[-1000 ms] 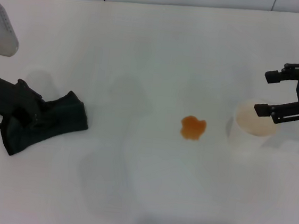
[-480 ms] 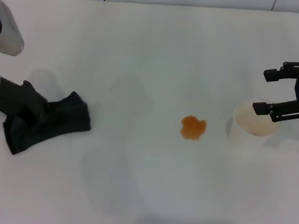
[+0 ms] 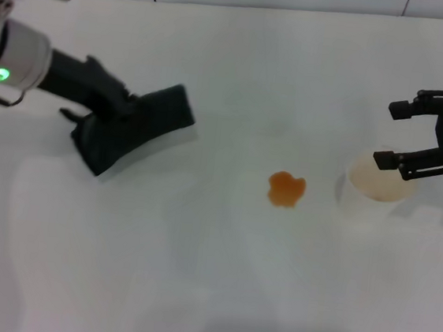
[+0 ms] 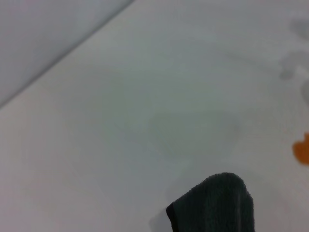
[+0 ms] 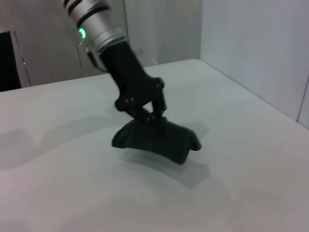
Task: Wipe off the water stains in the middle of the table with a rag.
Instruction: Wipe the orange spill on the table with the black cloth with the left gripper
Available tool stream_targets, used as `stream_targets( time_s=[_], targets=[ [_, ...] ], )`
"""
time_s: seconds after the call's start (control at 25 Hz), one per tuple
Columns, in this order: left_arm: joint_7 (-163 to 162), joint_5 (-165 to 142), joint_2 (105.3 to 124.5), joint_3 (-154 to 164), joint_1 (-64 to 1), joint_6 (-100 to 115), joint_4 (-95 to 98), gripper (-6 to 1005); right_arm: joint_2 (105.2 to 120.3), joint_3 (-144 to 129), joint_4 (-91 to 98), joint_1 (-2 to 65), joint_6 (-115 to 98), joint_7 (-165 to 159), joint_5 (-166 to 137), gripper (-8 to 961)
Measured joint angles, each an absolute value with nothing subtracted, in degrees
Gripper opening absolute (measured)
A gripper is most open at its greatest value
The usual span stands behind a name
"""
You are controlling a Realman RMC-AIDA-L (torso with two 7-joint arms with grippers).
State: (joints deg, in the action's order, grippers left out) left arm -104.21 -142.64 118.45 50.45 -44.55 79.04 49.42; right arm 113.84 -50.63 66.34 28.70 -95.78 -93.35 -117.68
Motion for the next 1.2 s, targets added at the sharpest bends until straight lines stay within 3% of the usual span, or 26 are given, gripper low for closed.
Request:
stream_targets(
  time_s=[0.28, 0.6, 1.2],
  targets=[
    [-102.96, -141.77, 119.15, 53.76, -51.61, 77.39, 43.01, 77, 112.51, -50.77, 66.34, 29.36, -96.83, -94.3, -122.63, 841],
    [-100.89, -134.73, 119.17, 61.05, -52.59, 73.53, 39.13, 77, 111.93, -50.35, 66.67, 29.06, -96.98, -94.25, -123.97, 841],
    [-101.28, -122.03, 119.7, 81.32, -54.91, 69.77, 30.45, 76, 112.35, -50.71, 66.8, 28.44, -97.22, -93.07, -123.7, 841]
  ],
)
